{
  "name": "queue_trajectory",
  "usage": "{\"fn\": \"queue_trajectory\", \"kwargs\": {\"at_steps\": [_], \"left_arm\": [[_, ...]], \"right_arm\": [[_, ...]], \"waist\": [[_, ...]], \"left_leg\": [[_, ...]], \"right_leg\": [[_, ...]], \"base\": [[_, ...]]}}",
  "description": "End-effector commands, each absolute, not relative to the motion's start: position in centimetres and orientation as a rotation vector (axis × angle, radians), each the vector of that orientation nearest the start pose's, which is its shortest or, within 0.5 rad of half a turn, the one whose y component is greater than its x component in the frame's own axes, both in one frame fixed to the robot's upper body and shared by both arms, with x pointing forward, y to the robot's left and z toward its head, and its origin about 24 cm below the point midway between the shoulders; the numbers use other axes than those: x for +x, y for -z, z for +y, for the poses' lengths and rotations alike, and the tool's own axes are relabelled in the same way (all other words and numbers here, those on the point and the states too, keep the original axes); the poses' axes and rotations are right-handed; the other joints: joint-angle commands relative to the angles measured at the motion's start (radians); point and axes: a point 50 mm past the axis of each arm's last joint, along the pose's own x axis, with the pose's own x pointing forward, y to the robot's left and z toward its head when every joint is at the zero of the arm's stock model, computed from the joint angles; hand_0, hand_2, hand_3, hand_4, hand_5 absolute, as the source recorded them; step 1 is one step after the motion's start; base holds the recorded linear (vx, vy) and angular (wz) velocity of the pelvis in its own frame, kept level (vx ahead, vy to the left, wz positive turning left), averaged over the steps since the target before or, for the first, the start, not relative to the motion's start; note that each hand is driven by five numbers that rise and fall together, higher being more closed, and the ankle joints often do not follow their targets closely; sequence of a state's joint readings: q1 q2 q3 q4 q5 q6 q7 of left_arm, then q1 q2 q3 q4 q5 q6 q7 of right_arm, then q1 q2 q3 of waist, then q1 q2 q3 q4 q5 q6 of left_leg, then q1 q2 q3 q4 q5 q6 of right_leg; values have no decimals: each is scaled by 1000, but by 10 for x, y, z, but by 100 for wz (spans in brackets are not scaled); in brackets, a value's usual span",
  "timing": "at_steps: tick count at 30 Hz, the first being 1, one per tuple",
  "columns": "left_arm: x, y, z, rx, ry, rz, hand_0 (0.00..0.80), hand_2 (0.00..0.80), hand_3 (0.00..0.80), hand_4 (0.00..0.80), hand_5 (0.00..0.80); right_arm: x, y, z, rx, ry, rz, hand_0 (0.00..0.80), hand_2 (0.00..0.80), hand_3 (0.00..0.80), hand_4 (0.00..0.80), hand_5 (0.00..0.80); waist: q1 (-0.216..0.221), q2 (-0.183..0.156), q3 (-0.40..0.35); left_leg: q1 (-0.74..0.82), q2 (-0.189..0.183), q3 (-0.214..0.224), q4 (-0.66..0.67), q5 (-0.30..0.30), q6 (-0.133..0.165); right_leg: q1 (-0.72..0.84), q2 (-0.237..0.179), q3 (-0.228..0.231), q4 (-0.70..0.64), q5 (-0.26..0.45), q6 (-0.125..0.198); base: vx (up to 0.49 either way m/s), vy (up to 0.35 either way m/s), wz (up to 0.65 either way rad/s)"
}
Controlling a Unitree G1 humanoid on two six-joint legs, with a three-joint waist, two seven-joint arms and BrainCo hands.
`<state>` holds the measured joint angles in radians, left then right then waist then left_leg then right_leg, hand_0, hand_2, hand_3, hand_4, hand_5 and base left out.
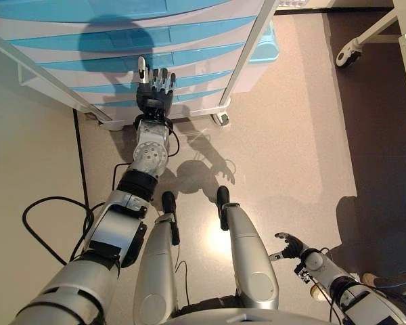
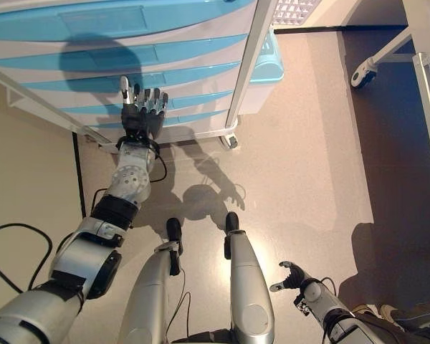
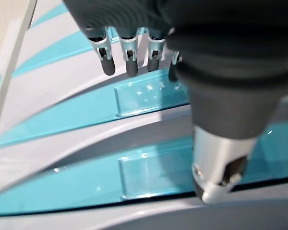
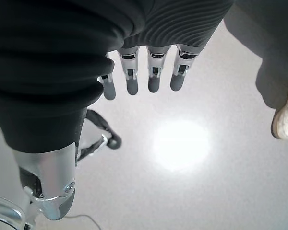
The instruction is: Open the drawer and pick up the medicine
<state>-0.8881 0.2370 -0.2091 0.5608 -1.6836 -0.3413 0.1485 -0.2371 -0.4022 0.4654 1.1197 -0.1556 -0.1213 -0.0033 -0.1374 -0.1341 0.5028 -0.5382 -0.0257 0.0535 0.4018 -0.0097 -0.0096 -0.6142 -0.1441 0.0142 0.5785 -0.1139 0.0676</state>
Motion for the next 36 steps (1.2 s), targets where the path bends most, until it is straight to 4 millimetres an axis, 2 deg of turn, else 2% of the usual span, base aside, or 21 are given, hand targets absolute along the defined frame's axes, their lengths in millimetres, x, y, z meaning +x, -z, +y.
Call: {"fn": "queue_trajectory", "kwargs": {"at_steps": [1,2,7,8,10,14,15,18,24,27,34,36], "left_arm": [[339,-325,120,-1236,592,-824,0,0,0,0,0],[339,-325,120,-1236,592,-824,0,0,0,0,0],[353,-277,133,-1284,395,-716,0,0,0,0,0],[353,-277,133,-1284,394,-715,0,0,0,0,0],[359,-262,134,-1389,206,-677,0,0,0,0,0],[359,-254,133,-1452,119,-642,0,0,0,0,0],[359,-240,136,-1442,66,-606,0,0,0,0,0],[360,-236,140,-1412,42,-595,0,0,0,0,0],[362,-246,137,-1346,79,-595,0,0,0,0,0],[365,-243,133,-1261,97,-557,0,0,0,0,0],[369,-218,129,-1183,67,-450,0,0,0,0,0],[371,-202,127,-1162,55,-390,0,0,0,0,0]], "right_arm": [[173,124,-253,-802,-280,932,0,0,0,0,0],[173,124,-253,-802,-280,933,0,0,0,0,0],[181,122,-249,-792,-261,904,0,0,0,0,0],[181,122,-249,-792,-261,905,0,0,0,0,0],[187,121,-242,-796,-236,882,0,0,0,0,0],[195,118,-237,-804,-212,848,0,0,0,0,0],[197,116,-236,-801,-201,828,0,0,0,0,0],[197,114,-238,-804,-198,816,0,0,0,0,0],[187,116,-249,-814,-184,852,0,0,0,0,0],[186,117,-252,-820,-182,866,0,0,0,0,0],[195,111,-248,-818,-181,824,0,0,0,0,0],[197,109,-250,-822,-176,809,0,0,0,0,0]], "waist": [[43,26,-145],[43,26,-145],[66,13,-121],[66,14,-121],[70,2,-106],[72,-5,-88],[73,-10,-80],[70,-12,-82],[59,-5,-95],[54,9,-98],[50,21,-87],[47,22,-83]], "left_leg": [[-39,-33,-54,96,-99,21],[-39,-33,-54,96,-99,21],[-41,-35,-58,86,-84,17],[-41,-35,-59,86,-84,17],[-45,-37,-63,80,-75,15],[-49,-40,-71,79,-68,14],[-51,-39,-71,79,-68,12],[-49,-36,-69,78,-70,10],[-47,-27,-62,77,-74,7],[-42,-23,-56,78,-74,6],[-45,-20,-44,85,-74,8],[-48,-18,-38,89,-75,8]], "right_leg": [[-7,1,-19,-67,99,40],[-7,1,-19,-67,99,40],[-12,-7,-34,-62,95,37],[-12,-8,-34,-62,95,37],[-14,-9,-47,-63,97,34],[-10,-10,-57,-67,98,32],[-10,-10,-59,-69,99,32],[-11,-7,-53,-68,98,31],[-14,-4,-46,-68,99,32],[-11,-3,-43,-74,102,32],[-12,2,-34,-75,106,31],[-17,4,-28,-74,109,30]], "base": [[0,0,0],[0,0,0],[-4,-13,9],[-12,-36,13],[-13,-38,6],[-5,-20,13],[11,-12,6],[16,-3,3],[26,2,1],[16,1,-1],[-1,0,-3],[-12,6,-8]]}}
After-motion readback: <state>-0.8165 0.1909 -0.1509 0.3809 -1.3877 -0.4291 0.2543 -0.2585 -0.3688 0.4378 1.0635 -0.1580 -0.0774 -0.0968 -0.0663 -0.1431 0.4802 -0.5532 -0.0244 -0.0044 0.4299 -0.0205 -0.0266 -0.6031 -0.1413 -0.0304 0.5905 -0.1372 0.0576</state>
